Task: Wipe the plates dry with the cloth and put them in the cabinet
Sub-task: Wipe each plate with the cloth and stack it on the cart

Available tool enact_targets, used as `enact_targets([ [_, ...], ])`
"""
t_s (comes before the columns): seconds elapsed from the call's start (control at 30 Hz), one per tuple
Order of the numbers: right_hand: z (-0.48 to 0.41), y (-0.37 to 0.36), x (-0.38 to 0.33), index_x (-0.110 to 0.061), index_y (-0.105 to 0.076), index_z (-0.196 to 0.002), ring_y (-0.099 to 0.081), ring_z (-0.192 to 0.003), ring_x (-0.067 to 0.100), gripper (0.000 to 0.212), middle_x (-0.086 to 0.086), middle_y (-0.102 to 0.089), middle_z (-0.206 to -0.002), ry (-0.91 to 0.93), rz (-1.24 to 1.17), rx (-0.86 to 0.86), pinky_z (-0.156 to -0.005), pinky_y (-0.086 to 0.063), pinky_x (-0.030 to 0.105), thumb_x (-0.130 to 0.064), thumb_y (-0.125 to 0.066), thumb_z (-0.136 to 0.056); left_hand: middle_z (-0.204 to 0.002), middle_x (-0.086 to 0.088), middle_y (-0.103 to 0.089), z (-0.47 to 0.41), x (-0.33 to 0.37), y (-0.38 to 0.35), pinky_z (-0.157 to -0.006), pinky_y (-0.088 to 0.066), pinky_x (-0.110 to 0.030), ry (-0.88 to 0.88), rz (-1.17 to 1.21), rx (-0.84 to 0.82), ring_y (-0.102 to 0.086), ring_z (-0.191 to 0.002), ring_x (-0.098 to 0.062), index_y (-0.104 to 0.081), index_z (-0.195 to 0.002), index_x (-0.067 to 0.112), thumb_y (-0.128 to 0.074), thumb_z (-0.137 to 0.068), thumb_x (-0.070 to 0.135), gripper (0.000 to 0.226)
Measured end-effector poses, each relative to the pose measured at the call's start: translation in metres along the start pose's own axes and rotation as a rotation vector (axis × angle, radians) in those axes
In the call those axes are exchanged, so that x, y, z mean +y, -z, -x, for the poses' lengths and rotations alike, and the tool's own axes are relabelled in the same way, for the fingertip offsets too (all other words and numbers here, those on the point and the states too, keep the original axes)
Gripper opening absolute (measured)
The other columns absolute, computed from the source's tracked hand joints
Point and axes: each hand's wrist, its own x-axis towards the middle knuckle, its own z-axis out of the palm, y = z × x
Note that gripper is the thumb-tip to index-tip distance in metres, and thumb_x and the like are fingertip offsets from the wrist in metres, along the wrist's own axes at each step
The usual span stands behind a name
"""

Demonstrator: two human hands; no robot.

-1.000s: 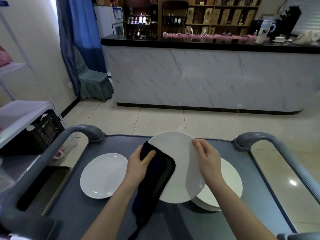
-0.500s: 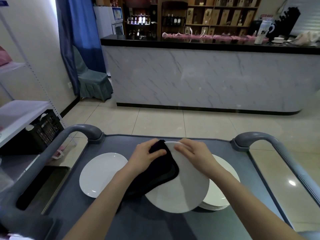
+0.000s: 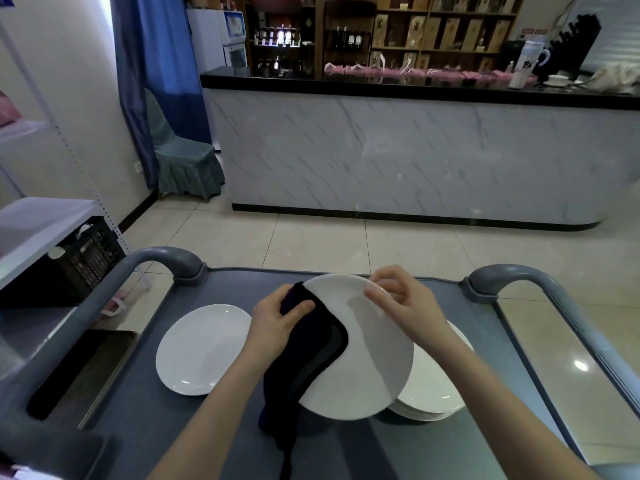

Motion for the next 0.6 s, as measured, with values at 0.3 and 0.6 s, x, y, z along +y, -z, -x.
enact_targets([
  [0.3,-0.006,-0.017,0.004,-0.033,-0.066,-0.076,-0.055,-0.068,-0.002,0.023,-0.015,-0.065,-0.072,0.085,0.104,-0.045,-0.063,-0.039,0.015,-0.039,-0.060,-0.098,-0.071,0.016,-0.065,-0.014,0.011,-0.003,-0.064,-0.044,-0.014,-0.023,-0.149,-0.089,-0.058,-0.068,0.000,-0.064,-0.080,0.031,-0.072,-0.087,0.027,0.012],
  [0.6,0.026,-0.036,0.016,-0.030,-0.067,-0.074,-0.048,-0.055,-0.002,0.028,-0.017,-0.058,-0.063,-0.212,-0.320,0.391,-0.060,-0.037,0.025,-0.039,-0.057,-0.099,-0.096,0.017,-0.073,0.014,-0.013,-0.008,-0.078,-0.054,-0.023,0.144,0.106,0.153,-0.067,-0.090,-0.002,-0.065,-0.102,0.033,-0.068,-0.091,0.030,0.012],
])
